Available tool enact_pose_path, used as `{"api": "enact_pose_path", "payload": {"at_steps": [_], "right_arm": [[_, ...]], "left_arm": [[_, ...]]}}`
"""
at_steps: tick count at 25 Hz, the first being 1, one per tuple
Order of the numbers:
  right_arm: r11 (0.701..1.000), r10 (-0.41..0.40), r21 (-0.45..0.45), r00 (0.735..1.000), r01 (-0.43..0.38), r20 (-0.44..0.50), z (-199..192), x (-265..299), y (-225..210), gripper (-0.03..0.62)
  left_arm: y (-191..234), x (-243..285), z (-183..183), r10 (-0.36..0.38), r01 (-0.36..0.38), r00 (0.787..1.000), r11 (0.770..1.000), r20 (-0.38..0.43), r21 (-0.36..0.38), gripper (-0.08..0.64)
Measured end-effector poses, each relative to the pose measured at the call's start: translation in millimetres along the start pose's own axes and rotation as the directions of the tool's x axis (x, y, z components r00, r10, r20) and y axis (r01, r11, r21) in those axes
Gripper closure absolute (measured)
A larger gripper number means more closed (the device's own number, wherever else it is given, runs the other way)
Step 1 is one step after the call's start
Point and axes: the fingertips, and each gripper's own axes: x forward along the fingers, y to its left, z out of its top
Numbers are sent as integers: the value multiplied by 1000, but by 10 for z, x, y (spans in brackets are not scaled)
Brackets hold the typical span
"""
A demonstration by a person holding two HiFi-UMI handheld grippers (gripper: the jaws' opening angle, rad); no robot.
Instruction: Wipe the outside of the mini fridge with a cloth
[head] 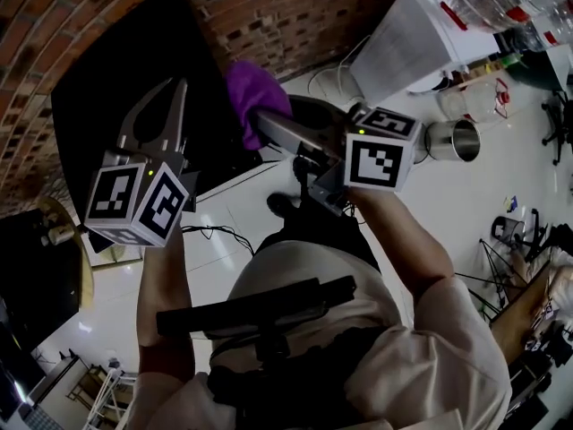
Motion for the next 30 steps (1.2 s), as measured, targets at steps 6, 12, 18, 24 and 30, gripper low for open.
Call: {"api": "enact_pose_path", "payload": {"at_steps": [6, 12, 18, 24, 30], "right_arm": [[1000, 15, -19, 999, -15, -30, -39, -90, 73, 457], [996, 57, 77, 996, -52, -65, -178, -90, -55, 457], [988, 86, 132, 993, -75, -81, -319, -83, -109, 459], [981, 89, 183, 990, -68, -111, -486, -70, -260, 459], [972, 83, 231, 987, -50, -135, -659, -79, -389, 459]], "left_arm": [[-7, 29, -15, 22, -22, 1000, 1000, -19, 11, 552], [68, -6, 45, 71, -71, 997, 997, 23, 4, 552], [120, -8, 45, 107, -107, 994, 994, 5, -9, 552], [156, 4, 37, 131, -131, 991, 991, -11, -24, 552], [177, -5, 33, 150, -151, 989, 988, -14, -28, 552]]}}
